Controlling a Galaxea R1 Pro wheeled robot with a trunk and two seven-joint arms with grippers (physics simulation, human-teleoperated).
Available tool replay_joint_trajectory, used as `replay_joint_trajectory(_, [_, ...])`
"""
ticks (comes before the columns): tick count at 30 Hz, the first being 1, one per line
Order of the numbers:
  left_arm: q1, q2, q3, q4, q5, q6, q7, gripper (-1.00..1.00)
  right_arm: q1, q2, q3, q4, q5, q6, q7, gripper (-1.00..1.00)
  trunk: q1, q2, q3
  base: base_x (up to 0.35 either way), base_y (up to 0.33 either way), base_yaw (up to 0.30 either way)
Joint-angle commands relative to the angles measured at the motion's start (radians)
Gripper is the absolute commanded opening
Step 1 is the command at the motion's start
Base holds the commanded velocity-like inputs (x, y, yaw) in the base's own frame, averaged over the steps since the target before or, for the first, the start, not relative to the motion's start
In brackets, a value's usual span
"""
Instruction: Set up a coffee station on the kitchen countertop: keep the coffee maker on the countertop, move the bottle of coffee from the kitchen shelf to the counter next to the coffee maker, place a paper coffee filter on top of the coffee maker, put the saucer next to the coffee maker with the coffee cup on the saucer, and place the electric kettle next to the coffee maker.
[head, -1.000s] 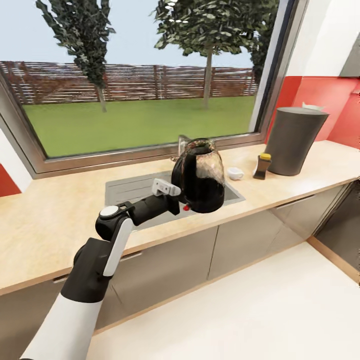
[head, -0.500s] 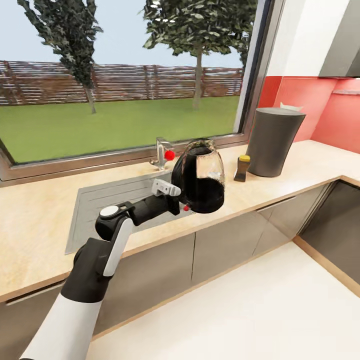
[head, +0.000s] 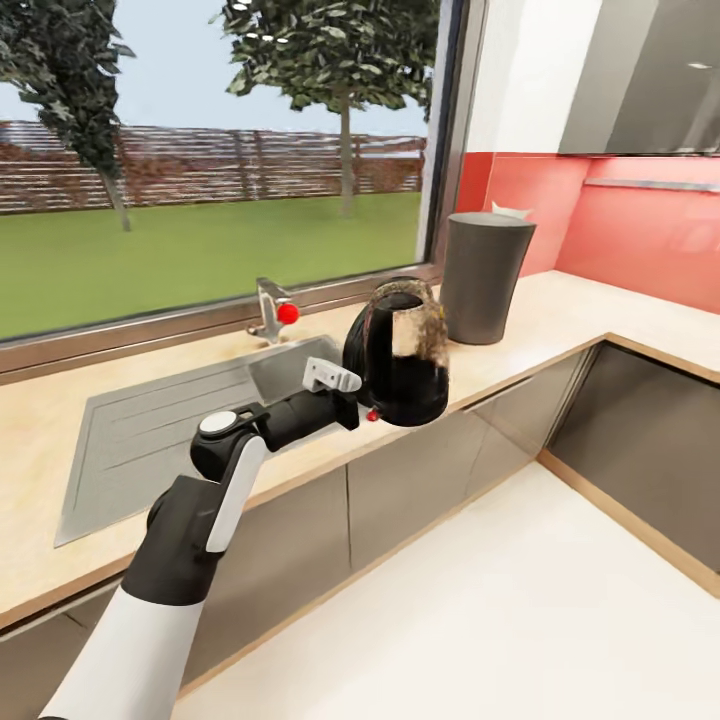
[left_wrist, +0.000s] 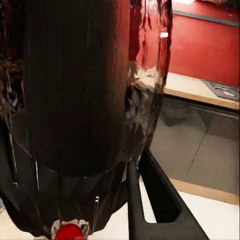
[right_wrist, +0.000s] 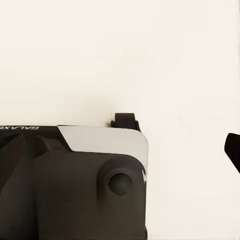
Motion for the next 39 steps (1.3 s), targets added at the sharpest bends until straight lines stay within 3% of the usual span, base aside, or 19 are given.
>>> replay_joint_trajectory(1, [-0.001, 0.0, 0.001, -0.001, 0.012, 0.008, -0.001, -1.0, 0.0, -0.001, 0.008, -0.004, -0.007, 0.006, -0.006, 1.0, 0.0, -0.001, -0.001, 0.0, 0.0, -0.295])
replay_joint_trajectory(15, [-0.001, -0.001, -0.004, -0.001, 0.012, 0.008, -0.001, -1.0, 0.0, 0.0, 0.008, -0.004, -0.007, 0.007, -0.007, 1.0, 0.0, -0.001, -0.001, 0.127, -0.022, -0.295])
replay_joint_trajectory(30, [-0.001, -0.002, -0.005, -0.001, 0.012, 0.008, -0.001, -1.0, 0.0, 0.0, 0.008, -0.003, -0.007, 0.007, -0.007, 1.0, 0.0, -0.001, -0.001, 0.23, -0.217, -0.293])
replay_joint_trajectory(39, [-0.001, -0.002, -0.005, -0.001, 0.012, 0.008, -0.001, -1.0, 0.0, 0.0, 0.008, -0.003, -0.007, 0.007, -0.007, 1.0, 0.0, -0.001, -0.001, 0.271, -0.228, -0.053])
